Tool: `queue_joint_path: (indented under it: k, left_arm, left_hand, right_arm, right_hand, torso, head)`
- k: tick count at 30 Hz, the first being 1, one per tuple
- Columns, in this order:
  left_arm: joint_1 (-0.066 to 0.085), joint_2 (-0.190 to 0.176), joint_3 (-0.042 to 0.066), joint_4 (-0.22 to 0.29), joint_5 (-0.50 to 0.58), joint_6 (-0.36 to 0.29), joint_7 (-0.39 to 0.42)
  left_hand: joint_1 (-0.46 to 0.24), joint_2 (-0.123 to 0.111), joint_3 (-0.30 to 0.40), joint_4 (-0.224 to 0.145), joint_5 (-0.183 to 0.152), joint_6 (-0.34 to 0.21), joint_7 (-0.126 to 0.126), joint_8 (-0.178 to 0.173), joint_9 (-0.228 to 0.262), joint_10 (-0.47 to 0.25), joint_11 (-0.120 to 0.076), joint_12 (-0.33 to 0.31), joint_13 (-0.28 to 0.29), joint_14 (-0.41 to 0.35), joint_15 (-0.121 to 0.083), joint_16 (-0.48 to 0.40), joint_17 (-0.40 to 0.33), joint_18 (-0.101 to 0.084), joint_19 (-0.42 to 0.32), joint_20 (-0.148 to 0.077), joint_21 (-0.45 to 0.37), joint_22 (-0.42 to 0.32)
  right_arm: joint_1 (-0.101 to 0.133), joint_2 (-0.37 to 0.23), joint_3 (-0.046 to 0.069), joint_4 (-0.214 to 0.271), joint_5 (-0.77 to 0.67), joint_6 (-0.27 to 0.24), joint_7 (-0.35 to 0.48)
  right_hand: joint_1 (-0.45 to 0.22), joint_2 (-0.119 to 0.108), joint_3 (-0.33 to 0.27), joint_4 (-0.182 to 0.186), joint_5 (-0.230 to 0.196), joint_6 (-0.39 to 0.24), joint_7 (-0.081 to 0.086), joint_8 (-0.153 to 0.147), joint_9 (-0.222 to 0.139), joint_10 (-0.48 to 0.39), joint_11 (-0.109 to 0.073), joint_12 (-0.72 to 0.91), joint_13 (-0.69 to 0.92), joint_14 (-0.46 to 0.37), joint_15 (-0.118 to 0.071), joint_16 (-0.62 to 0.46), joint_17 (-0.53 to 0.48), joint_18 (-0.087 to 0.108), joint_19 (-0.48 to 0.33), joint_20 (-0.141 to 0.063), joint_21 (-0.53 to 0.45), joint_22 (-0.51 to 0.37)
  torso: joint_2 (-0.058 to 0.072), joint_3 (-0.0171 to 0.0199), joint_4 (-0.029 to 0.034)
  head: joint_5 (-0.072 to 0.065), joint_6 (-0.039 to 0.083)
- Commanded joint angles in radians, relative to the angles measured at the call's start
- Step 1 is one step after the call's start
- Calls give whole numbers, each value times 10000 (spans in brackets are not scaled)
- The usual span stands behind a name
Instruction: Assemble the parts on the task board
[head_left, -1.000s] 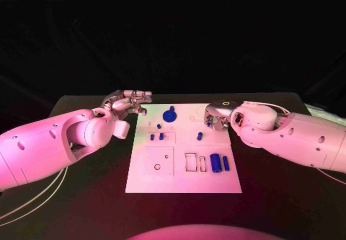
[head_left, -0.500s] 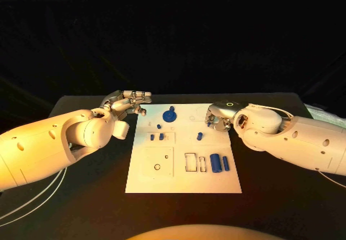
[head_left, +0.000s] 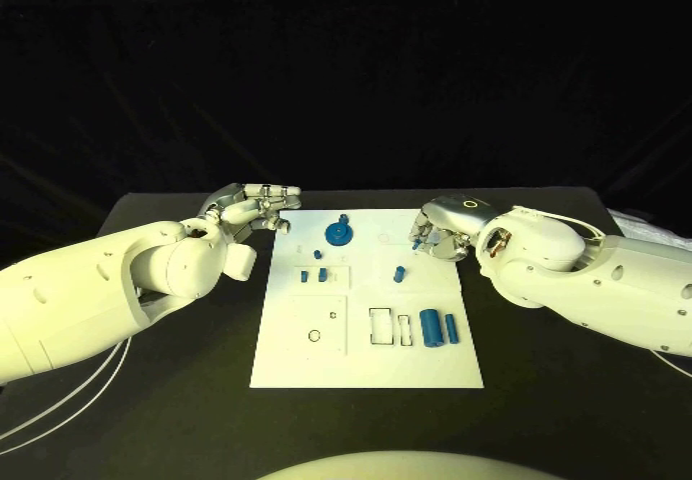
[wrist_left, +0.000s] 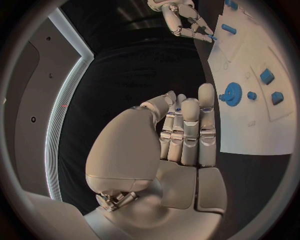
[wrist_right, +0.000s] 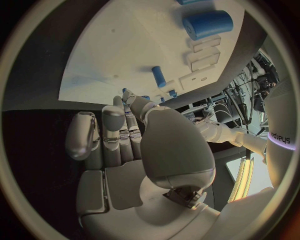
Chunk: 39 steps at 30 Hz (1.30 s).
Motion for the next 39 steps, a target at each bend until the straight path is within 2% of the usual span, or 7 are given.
queue_joint_path:
  k: [1,6,9,15,21,27,39]
  left_arm:
    - [-4,3,7,6,-117,97,26]
    - [-24,21,6,3,-127,145,58]
    - [-41,40,6,-1,-129,176,64]
    - [-87,86,6,-3,-122,202,75]
    - [-114,95,6,30,-96,208,118]
    - [-120,98,6,75,-68,217,145]
    - [-122,115,6,127,-58,227,105]
  left_hand:
    - [-2,61,-4,-70,27,-57,7,23,-10,-59,-6,51,18,-39,-9,7,-6,184,-59,0,-56,-11]
    - [-2,60,-5,-71,26,-58,8,23,-11,-60,-6,52,18,-46,-9,-4,-24,184,-58,0,-56,-11]
    - [-2,60,-6,-73,26,-60,8,23,-11,-62,-6,53,18,-55,-7,-18,-49,184,-57,1,-57,-12]
    - [0,62,-6,-75,27,-61,8,24,-12,-64,-6,55,19,-61,-7,-27,-66,184,-56,1,-57,-13]
    - [0,62,-6,-75,27,-61,8,24,-12,-64,-6,55,19,-61,-7,-27,-66,184,-56,1,-57,-13]
    - [12,73,-2,-86,31,-63,7,26,-13,-69,-6,63,22,-73,-5,-41,-92,185,-53,3,-61,-16]
    - [5,72,-8,-87,30,-67,11,27,-14,-77,-2,68,24,-100,-3,-77,-152,184,-54,5,-65,-19]
  right_arm:
    - [20,-28,10,341,502,-602,-16]
    - [20,83,16,892,681,-664,74]
    - [-1,273,14,1174,728,-585,118]
    - [-61,735,-23,1392,747,-195,173]
    - [-296,1218,-71,1310,694,238,231]
    - [-509,1623,-126,1111,600,626,286]
    - [-918,2199,-250,651,98,788,428]
  right_hand:
    - [40,56,49,-14,67,60,42,-17,14,26,20,-47,-1,164,-54,9,-7,-79,85,3,58,15]
    - [33,44,73,-23,67,56,59,-24,14,21,31,-63,-3,163,-51,18,3,-81,89,6,65,25]
    - [12,46,87,-15,68,54,72,-28,13,20,41,-75,-3,161,-47,16,1,-83,92,10,70,31]
    - [-44,35,103,5,70,51,87,-38,13,16,55,-98,-3,156,-36,13,-3,-82,87,19,70,27]
    - [-53,34,107,8,71,47,90,-41,13,13,58,-104,-4,156,-33,18,1,-82,85,21,69,23]
    - [-58,36,116,8,74,40,92,-46,11,7,60,-112,-4,156,-31,21,4,-81,84,24,69,23]
    - [-124,28,123,30,75,21,107,-62,9,-11,77,-143,-4,151,-18,18,0,-81,79,37,71,23]
  torso:
    - [2,-3,17]
    - [8,9,26]
    - [8,-1,23]
    - [22,-9,12]
    - [22,-7,2]
    - [17,-4,14]
    - [23,9,13]
  head:
    - [19,26]
    - [105,42]
    - [183,37]
    - [331,5]
    - [466,-61]
    - [524,-125]
    - [618,-188]
